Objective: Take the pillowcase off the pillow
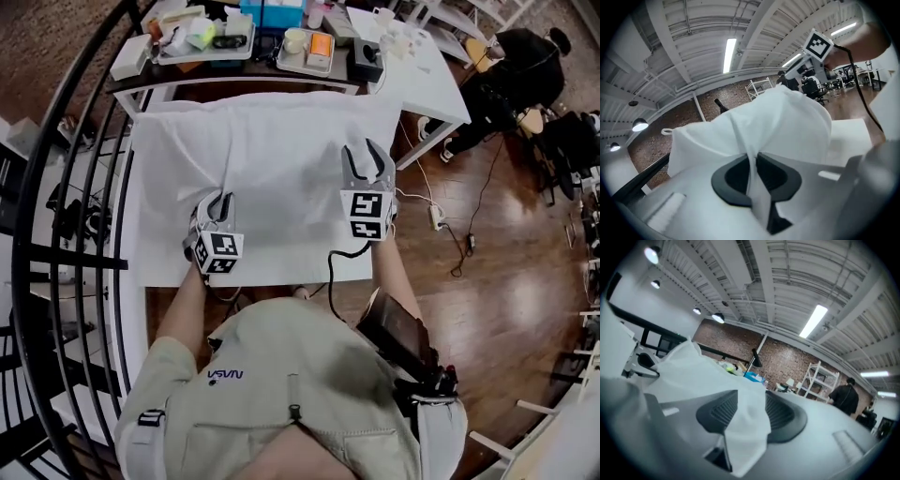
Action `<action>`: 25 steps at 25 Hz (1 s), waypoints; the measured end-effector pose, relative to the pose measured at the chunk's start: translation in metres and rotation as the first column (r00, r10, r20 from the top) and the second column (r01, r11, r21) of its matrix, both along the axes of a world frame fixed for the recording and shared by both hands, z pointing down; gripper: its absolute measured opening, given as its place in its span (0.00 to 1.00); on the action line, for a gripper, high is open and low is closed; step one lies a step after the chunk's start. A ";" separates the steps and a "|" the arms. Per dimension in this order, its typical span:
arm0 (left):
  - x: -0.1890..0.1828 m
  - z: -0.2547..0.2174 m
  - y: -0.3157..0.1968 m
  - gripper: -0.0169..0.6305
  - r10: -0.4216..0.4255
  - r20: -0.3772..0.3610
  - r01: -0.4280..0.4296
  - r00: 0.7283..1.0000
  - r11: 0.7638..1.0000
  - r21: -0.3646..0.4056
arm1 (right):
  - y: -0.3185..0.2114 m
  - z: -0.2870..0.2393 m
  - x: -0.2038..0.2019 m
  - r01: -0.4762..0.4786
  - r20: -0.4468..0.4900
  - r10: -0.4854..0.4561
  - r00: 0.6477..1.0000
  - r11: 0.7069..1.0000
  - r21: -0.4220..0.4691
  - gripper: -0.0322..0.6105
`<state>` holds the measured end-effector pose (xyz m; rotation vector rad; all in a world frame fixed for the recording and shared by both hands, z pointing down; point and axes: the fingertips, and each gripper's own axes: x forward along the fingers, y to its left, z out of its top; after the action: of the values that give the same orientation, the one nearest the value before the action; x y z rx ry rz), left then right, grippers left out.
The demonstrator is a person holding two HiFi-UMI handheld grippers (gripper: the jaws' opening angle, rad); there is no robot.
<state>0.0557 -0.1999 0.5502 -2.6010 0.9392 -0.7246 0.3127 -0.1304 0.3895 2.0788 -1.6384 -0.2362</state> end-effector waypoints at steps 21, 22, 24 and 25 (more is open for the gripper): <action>-0.005 -0.004 -0.023 0.05 -0.018 -0.059 0.010 0.998 0.992 -0.124 | 0.039 0.171 -0.062 0.151 0.107 -0.113 0.988 0.857 -0.493 0.08; -0.005 -0.008 -0.020 0.05 -0.019 -0.071 0.009 0.997 0.990 -0.144 | 0.053 0.167 -0.069 0.171 0.130 -0.122 0.984 0.852 -0.495 0.07; -0.008 -0.016 -0.009 0.05 -0.015 -0.092 -0.002 0.996 0.983 -0.185 | 0.081 0.162 -0.084 0.208 0.183 -0.131 0.974 0.837 -0.507 0.07; -0.010 -0.020 -0.001 0.05 -0.010 -0.099 -0.011 0.995 0.979 -0.202 | 0.095 0.160 -0.091 0.223 0.211 -0.131 0.969 0.828 -0.514 0.07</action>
<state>0.0456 -0.2006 0.5300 -2.8378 0.9372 -0.7313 0.2222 -0.0353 0.5494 1.5522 -1.7470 0.3196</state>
